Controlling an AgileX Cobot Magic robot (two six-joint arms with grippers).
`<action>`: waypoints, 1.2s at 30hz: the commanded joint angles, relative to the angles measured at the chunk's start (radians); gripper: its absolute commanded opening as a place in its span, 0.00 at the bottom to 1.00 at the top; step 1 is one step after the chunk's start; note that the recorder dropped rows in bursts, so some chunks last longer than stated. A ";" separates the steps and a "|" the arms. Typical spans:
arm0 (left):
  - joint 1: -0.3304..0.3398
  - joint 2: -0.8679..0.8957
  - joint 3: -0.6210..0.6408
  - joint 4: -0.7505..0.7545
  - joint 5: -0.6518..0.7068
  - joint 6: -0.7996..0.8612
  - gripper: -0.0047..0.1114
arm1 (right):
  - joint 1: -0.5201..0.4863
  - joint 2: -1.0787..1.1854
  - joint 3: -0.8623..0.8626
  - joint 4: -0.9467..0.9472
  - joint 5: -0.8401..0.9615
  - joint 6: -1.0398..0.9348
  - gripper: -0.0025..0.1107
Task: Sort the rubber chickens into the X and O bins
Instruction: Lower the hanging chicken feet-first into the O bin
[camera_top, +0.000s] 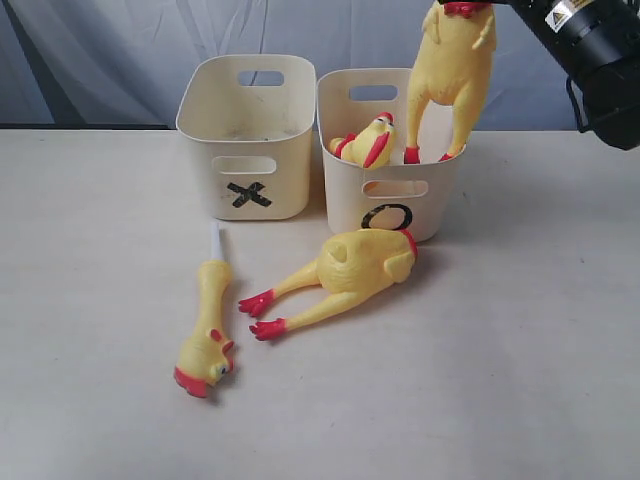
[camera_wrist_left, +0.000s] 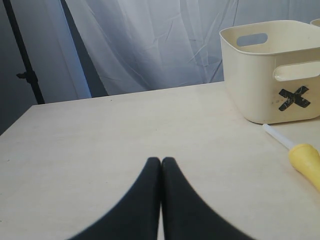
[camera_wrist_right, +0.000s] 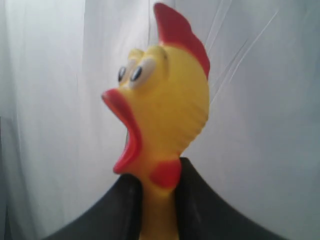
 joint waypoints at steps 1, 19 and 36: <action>-0.009 -0.005 0.004 0.001 -0.001 -0.003 0.04 | -0.002 0.008 -0.010 -0.002 0.014 0.001 0.01; -0.009 -0.005 0.004 0.001 -0.001 -0.003 0.04 | 0.010 0.069 -0.180 -0.118 0.309 0.157 0.01; -0.009 -0.005 0.004 0.001 -0.001 -0.003 0.04 | 0.092 0.199 -0.315 -0.118 0.485 0.157 0.01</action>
